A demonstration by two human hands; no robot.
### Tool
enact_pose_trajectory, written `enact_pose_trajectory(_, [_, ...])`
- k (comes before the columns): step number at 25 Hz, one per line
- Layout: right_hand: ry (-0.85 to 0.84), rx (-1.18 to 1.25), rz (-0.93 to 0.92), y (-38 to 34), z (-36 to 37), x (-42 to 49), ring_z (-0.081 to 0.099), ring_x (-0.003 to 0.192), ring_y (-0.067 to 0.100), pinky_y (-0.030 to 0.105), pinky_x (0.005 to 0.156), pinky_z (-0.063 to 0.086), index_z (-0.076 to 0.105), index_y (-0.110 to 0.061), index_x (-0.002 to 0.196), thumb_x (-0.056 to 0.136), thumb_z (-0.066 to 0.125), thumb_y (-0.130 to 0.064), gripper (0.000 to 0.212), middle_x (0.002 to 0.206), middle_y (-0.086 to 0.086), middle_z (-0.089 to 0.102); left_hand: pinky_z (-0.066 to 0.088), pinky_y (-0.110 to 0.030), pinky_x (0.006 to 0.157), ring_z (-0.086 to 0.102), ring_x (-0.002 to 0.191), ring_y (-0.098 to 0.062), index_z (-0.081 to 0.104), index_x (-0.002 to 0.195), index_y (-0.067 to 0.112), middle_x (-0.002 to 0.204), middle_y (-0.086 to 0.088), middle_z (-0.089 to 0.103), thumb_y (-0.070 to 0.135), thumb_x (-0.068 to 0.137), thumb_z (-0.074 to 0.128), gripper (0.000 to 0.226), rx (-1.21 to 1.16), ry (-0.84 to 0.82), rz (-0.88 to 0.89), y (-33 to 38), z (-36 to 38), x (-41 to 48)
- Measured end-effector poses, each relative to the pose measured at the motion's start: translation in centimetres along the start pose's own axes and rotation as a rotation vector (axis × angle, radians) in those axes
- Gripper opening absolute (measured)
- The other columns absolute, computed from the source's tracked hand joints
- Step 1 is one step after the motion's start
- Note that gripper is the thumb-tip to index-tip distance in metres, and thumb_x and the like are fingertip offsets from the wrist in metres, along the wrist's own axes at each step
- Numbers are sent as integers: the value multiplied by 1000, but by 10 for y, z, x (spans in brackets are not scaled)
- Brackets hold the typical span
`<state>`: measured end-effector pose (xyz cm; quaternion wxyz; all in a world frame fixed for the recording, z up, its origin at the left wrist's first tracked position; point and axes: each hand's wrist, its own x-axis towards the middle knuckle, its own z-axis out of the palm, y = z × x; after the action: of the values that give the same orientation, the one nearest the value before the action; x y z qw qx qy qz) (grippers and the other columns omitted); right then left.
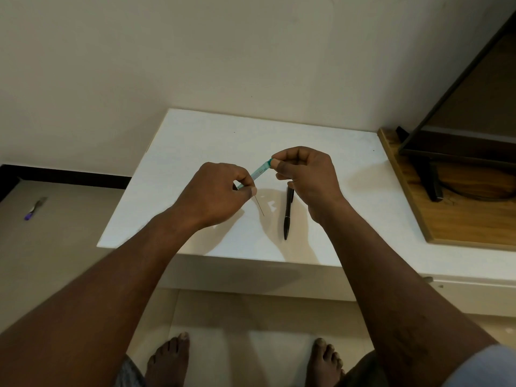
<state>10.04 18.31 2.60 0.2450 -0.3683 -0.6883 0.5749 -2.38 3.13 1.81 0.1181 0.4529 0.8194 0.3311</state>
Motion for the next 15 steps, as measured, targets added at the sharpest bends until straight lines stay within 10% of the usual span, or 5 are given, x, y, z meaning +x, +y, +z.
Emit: enact_pose_trajectory(15, [-21, 1, -23, -1, 0, 1, 73, 78, 12, 20, 68, 51, 80, -16, 98, 91, 80, -17, 7, 92, 4, 82, 50, -20, 68, 72, 79, -18, 79, 97, 21, 91, 1, 77, 29, 94, 72, 11, -24, 47, -23, -2, -2, 2])
